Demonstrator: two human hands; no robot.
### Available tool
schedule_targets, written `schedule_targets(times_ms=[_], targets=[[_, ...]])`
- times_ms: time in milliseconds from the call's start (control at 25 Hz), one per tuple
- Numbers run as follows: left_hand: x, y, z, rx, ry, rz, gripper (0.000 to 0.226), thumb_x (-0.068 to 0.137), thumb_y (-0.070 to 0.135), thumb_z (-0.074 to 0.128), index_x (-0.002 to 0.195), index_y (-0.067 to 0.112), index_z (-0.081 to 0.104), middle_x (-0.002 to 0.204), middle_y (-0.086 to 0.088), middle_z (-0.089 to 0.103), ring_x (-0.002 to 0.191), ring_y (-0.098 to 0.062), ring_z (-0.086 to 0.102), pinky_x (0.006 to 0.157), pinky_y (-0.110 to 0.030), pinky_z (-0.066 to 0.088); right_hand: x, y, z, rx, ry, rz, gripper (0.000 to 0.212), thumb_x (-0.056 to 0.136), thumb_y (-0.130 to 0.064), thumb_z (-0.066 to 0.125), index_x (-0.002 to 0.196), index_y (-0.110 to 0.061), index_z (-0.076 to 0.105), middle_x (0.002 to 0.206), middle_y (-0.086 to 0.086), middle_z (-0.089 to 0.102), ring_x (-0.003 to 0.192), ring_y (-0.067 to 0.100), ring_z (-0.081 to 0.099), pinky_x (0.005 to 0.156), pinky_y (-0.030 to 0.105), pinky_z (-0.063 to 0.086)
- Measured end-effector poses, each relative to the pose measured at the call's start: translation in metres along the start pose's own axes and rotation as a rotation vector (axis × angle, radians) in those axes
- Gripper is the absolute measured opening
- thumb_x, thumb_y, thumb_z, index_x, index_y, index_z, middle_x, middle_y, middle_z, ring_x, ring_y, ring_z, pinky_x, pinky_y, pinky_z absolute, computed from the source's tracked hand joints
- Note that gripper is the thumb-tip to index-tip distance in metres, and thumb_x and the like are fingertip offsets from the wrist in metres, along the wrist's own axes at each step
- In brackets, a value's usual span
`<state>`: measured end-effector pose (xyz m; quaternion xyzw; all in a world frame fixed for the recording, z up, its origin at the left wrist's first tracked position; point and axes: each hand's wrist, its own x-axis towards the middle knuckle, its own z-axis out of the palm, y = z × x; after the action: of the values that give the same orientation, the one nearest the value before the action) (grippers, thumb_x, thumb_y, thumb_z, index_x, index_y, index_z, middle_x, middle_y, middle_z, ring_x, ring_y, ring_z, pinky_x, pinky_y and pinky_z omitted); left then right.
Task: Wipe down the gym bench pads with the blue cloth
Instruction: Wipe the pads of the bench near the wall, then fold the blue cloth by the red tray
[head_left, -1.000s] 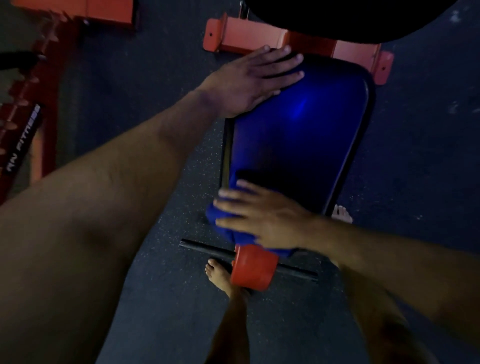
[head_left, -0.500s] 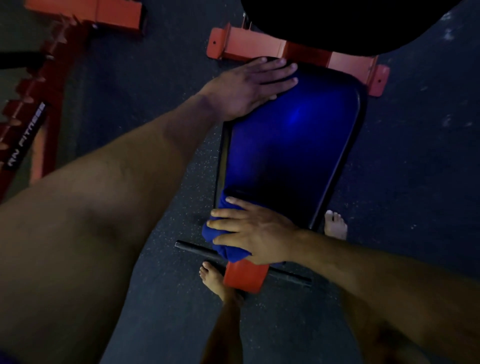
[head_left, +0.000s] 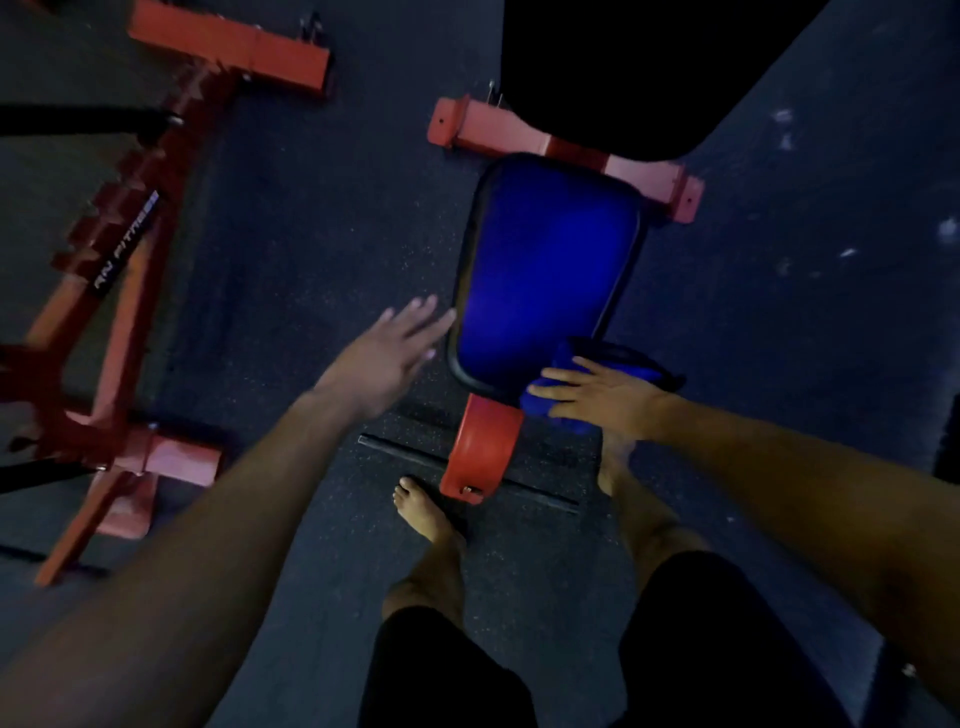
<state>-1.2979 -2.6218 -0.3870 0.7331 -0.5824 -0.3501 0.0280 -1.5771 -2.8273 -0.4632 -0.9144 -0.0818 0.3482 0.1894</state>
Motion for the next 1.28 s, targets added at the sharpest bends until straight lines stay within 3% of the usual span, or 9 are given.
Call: schedule_targets(times_ms=[80,200,400,560,800,880,1040,1120,1280], targets=[[-0.047,0.004,0.013,-0.09,0.024,-0.105,0.055,0.112,0.032,0.031,0.163,0.029,0.008,0.172,-0.002,0.005,0.159,-0.02,0.004,0.125,-0.032,0.0,-0.046,-0.004,-0.013,-0.006,-0.137,0.252,0.071,0.092,-0.001,0.056,0.152,-0.029,0.031,0.167,-0.009,-0.003,0.153,0.021,-0.006,0.122,0.051,0.007],[-0.103,0.029,0.011,-0.172,-0.012,-0.131,0.057,0.112,0.031,0.036,0.164,0.024,0.013,0.172,-0.003,0.011,0.158,-0.02,0.011,0.126,-0.032,0.004,-0.104,-0.049,-0.052,0.181,0.001,0.494,0.058,0.094,-0.005,0.056,0.147,-0.025,0.042,0.166,-0.005,0.009,0.153,0.022,0.005,0.121,0.052,0.017],[-0.157,0.086,-0.026,-0.244,-0.006,-0.042,0.056,0.109,0.028,0.047,0.161,0.021,0.029,0.165,-0.005,0.034,0.15,-0.024,0.033,0.122,-0.033,0.023,-0.149,-0.159,-0.125,0.362,0.324,0.577,0.043,0.093,-0.015,0.064,0.134,-0.023,0.055,0.16,0.006,0.027,0.142,0.029,0.035,0.111,0.034,0.028],[-0.193,0.11,-0.064,-0.245,0.099,0.04,0.053,0.106,0.032,0.053,0.157,0.025,0.038,0.154,0.001,0.046,0.139,-0.019,0.047,0.109,-0.032,0.04,-0.172,-0.237,-0.147,0.374,0.57,0.582,0.039,0.092,-0.026,0.067,0.13,-0.026,0.061,0.137,0.007,0.042,0.115,0.031,0.053,0.1,0.044,0.044],[-0.209,0.165,-0.098,-0.28,0.157,0.184,0.101,0.091,0.044,0.075,0.16,0.05,0.0,0.17,0.019,-0.001,0.151,-0.002,0.018,0.113,-0.029,0.034,-0.211,-0.298,-0.156,0.496,0.753,0.473,0.046,0.094,-0.026,0.064,0.134,-0.045,0.053,0.123,-0.018,0.053,0.112,0.005,0.046,0.098,0.033,0.042],[-0.206,0.195,-0.101,-0.259,0.114,0.269,0.106,0.087,0.048,0.078,0.159,0.051,0.001,0.171,0.016,0.007,0.153,-0.001,0.013,0.118,-0.024,0.023,-0.23,-0.309,-0.156,0.549,0.804,0.432,0.047,0.092,-0.026,0.067,0.133,-0.044,0.053,0.119,-0.022,0.05,0.106,-0.002,0.051,0.093,0.023,0.044],[-0.194,0.255,-0.101,-0.281,0.123,0.357,0.044,0.09,0.036,0.077,0.13,0.029,0.061,0.119,0.008,0.062,0.112,-0.013,0.059,0.1,-0.036,0.048,-0.285,-0.32,-0.15,0.602,0.938,0.465,0.038,0.088,-0.032,0.072,0.123,-0.04,0.059,0.11,-0.021,0.05,0.096,0.0,0.056,0.083,0.017,0.044],[-0.188,0.289,-0.098,-0.31,0.124,0.385,0.022,0.092,0.03,0.075,0.112,0.027,0.065,0.102,0.009,0.062,0.095,-0.01,0.06,0.089,-0.042,0.05,-0.326,-0.319,-0.134,0.654,1.004,0.559,0.03,0.085,-0.034,0.075,0.11,-0.038,0.06,0.107,-0.019,0.05,0.094,0.003,0.056,0.081,0.025,0.048],[-0.174,0.35,-0.095,-0.374,0.011,0.462,0.021,0.095,0.026,0.072,0.113,0.036,0.065,0.106,0.013,0.064,0.101,-0.008,0.061,0.089,-0.031,0.05,-0.395,-0.322,-0.088,0.791,1.09,0.771,0.028,0.079,-0.038,0.079,0.091,-0.038,0.055,0.101,-0.019,0.05,0.09,0.002,0.055,0.074,0.03,0.051]])
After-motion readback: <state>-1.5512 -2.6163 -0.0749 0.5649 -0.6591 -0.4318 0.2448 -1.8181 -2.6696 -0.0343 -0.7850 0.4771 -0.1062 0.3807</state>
